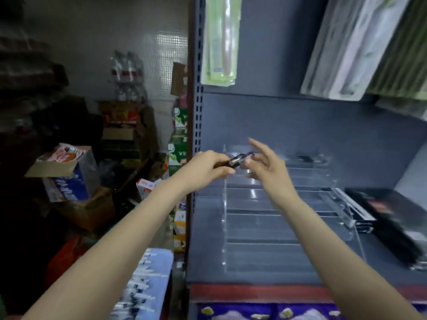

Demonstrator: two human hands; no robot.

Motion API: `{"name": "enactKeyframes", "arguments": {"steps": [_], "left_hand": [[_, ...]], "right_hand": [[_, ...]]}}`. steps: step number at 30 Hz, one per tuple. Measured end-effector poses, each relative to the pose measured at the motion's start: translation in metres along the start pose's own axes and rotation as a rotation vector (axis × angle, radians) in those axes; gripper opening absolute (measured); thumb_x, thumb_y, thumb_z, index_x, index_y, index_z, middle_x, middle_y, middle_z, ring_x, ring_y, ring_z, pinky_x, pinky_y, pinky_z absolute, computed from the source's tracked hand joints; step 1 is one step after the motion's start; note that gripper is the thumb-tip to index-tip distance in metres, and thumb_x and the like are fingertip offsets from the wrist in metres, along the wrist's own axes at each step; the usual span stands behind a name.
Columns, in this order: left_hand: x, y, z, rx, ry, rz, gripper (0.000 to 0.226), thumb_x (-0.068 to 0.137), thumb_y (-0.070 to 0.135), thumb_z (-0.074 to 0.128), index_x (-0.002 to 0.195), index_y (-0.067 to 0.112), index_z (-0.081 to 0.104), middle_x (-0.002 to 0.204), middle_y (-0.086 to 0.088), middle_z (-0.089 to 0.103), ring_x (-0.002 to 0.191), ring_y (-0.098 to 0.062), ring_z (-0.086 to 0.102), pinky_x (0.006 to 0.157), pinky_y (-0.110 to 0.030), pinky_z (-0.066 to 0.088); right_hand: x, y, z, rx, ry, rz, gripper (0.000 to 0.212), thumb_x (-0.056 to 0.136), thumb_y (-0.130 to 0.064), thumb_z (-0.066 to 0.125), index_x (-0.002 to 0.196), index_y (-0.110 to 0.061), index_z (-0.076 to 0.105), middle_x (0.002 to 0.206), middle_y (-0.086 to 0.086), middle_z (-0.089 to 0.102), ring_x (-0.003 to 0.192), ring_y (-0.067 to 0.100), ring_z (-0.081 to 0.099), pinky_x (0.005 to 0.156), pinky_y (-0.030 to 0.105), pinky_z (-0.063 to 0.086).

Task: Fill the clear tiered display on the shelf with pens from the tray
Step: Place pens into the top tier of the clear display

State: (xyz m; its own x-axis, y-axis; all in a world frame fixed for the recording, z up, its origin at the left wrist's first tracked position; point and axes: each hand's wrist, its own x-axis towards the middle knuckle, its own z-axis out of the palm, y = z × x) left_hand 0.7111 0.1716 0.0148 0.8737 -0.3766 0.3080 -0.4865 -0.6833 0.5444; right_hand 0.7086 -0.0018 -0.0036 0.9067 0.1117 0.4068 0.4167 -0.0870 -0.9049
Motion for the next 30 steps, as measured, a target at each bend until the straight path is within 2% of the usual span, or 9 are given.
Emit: {"name": "enactKeyframes", "arguments": {"steps": [3, 6, 9, 11, 15, 18, 21, 25, 30], "left_hand": [[0.039, 0.038, 0.024, 0.034, -0.024, 0.044, 0.018, 0.092, 0.029, 0.057, 0.074, 0.026, 0.057, 0.062, 0.013, 0.056, 0.057, -0.001, 0.052, 0.053, -0.01, 0.036], [0.072, 0.057, 0.045, -0.006, 0.054, 0.01, 0.02, 0.093, 0.031, 0.055, 0.072, 0.03, 0.054, 0.07, 0.009, 0.064, 0.059, -0.006, 0.055, 0.056, -0.012, 0.041], [0.094, 0.065, 0.06, -0.04, 0.136, -0.03, 0.024, 0.095, 0.031, 0.051, 0.072, 0.025, 0.055, 0.06, 0.017, 0.062, 0.054, 0.0, 0.049, 0.059, -0.024, 0.039], [0.103, 0.068, 0.068, -0.062, 0.183, -0.063, 0.023, 0.095, 0.028, 0.052, 0.074, 0.02, 0.059, 0.052, 0.021, 0.058, 0.051, 0.003, 0.047, 0.056, -0.019, 0.033], [0.122, 0.078, 0.082, -0.088, 0.248, -0.103, 0.009, 0.088, 0.026, 0.063, 0.088, 0.019, 0.07, 0.076, 0.0, 0.07, 0.073, -0.013, 0.06, 0.068, -0.021, 0.042], [0.136, 0.083, 0.089, -0.041, 0.309, -0.146, 0.009, 0.086, 0.023, 0.066, 0.091, 0.017, 0.071, 0.079, -0.002, 0.07, 0.075, -0.014, 0.059, 0.06, -0.006, 0.037], [0.149, 0.075, 0.096, 0.021, 0.337, -0.203, 0.004, 0.084, 0.023, 0.068, 0.084, 0.02, 0.07, 0.079, -0.003, 0.07, 0.08, -0.019, 0.062, 0.069, -0.021, 0.043], [0.161, 0.062, 0.103, 0.079, 0.286, -0.312, 0.004, 0.081, 0.028, 0.071, 0.078, 0.029, 0.069, 0.082, -0.001, 0.069, 0.087, -0.023, 0.062, 0.08, -0.037, 0.05], [0.175, 0.061, 0.109, 0.117, 0.23, -0.326, 0.002, 0.08, 0.031, 0.072, 0.08, 0.029, 0.071, 0.081, 0.0, 0.069, 0.085, -0.022, 0.062, 0.08, -0.036, 0.05]], "right_hand": [[0.014, 0.004, -0.059, 0.075, 0.016, 0.004, 0.018, 0.089, 0.002, 0.056, 0.09, -0.014, 0.064, 0.086, 0.007, 0.066, 0.074, 0.008, 0.065, 0.063, 0.013, 0.051], [0.028, 0.012, -0.113, 0.102, 0.058, -0.004, 0.02, 0.087, 0.005, 0.057, 0.08, -0.013, 0.064, 0.074, 0.001, 0.067, 0.065, 0.005, 0.067, 0.067, 0.015, 0.053], [0.038, 0.024, -0.164, 0.192, 0.151, 0.038, 0.017, 0.087, 0.003, 0.058, 0.082, -0.011, 0.065, 0.077, 0.003, 0.068, 0.071, 0.011, 0.068, 0.074, 0.019, 0.053], [0.043, 0.03, -0.189, 0.238, 0.178, 0.07, 0.013, 0.087, 0.003, 0.059, 0.084, -0.009, 0.065, 0.079, 0.006, 0.069, 0.073, 0.012, 0.068, 0.077, 0.02, 0.054], [0.052, 0.037, -0.22, 0.205, 0.174, 0.103, 0.008, 0.087, 0.0, 0.06, 0.09, -0.006, 0.065, 0.084, 0.008, 0.069, 0.08, 0.017, 0.069, 0.081, 0.02, 0.056], [0.061, 0.046, -0.233, 0.074, 0.175, 0.097, 0.012, 0.086, 0.0, 0.061, 0.089, -0.011, 0.065, 0.085, 0.006, 0.069, 0.086, 0.021, 0.067, 0.084, 0.023, 0.055], [0.072, 0.06, -0.245, -0.17, 0.219, 0.123, 0.019, 0.086, -0.005, 0.064, 0.105, -0.007, 0.064, 0.101, 0.01, 0.068, 0.093, 0.018, 0.061, 0.082, 0.021, 0.051], [0.081, 0.075, -0.259, -0.339, 0.2, 0.215, 0.047, 0.085, -0.013, 0.068, 0.128, -0.003, 0.052, 0.124, 0.013, 0.059, 0.114, 0.023, 0.056, 0.096, 0.028, 0.043], [0.084, 0.083, -0.263, -0.289, 0.123, 0.28, 0.052, 0.086, -0.009, 0.066, 0.133, 0.0, 0.046, 0.129, 0.016, 0.057, 0.116, 0.025, 0.056, 0.098, 0.027, 0.042]]}}
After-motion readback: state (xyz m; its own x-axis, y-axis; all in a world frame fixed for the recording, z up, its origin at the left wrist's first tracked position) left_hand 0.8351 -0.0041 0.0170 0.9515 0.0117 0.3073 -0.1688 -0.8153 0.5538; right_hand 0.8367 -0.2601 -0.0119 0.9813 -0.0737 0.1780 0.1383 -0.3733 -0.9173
